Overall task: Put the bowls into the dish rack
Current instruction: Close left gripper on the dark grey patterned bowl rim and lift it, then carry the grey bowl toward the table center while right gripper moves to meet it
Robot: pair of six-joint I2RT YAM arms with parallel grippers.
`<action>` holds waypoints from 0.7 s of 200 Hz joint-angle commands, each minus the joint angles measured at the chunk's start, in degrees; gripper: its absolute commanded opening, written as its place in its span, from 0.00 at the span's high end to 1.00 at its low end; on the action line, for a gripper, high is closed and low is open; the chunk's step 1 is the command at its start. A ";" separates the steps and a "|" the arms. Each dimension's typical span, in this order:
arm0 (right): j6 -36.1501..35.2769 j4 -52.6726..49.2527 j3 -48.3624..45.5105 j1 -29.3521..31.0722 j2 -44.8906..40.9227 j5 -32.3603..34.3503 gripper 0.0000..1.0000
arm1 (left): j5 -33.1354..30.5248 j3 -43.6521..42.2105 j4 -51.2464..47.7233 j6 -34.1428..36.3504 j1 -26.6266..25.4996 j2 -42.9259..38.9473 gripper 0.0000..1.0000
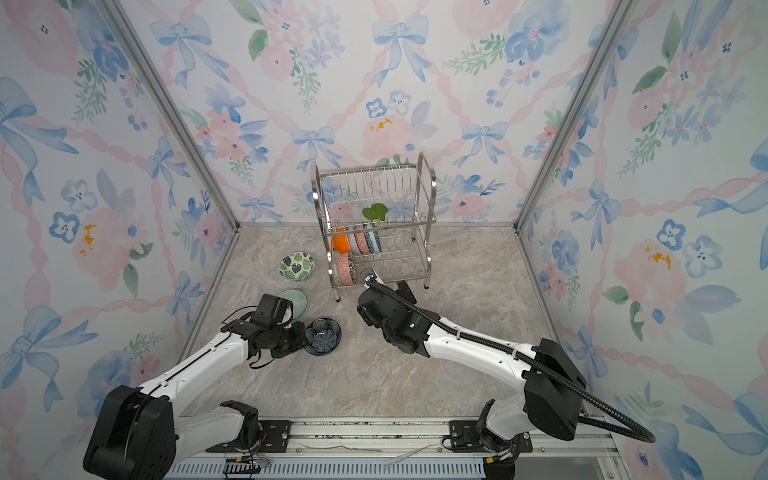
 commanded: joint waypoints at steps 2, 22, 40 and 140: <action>1.30 0.23 -0.92 -0.93 -1.87 -1.15 0.04 | -1.64 1.62 0.28 0.85 -1.47 -1.14 1.00; 2.02 0.15 -1.16 -1.40 -2.35 -1.73 0.04 | -2.19 4.16 0.09 1.33 -4.06 -1.20 1.00; 3.09 -0.28 -1.51 -2.08 -3.14 -2.49 0.03 | -3.47 7.52 0.08 1.38 -8.08 0.06 1.00; 20.50 -6.43 -13.54 -20.55 -19.81 -10.05 0.03 | -7.19 28.93 0.24 1.09 -24.14 22.63 1.00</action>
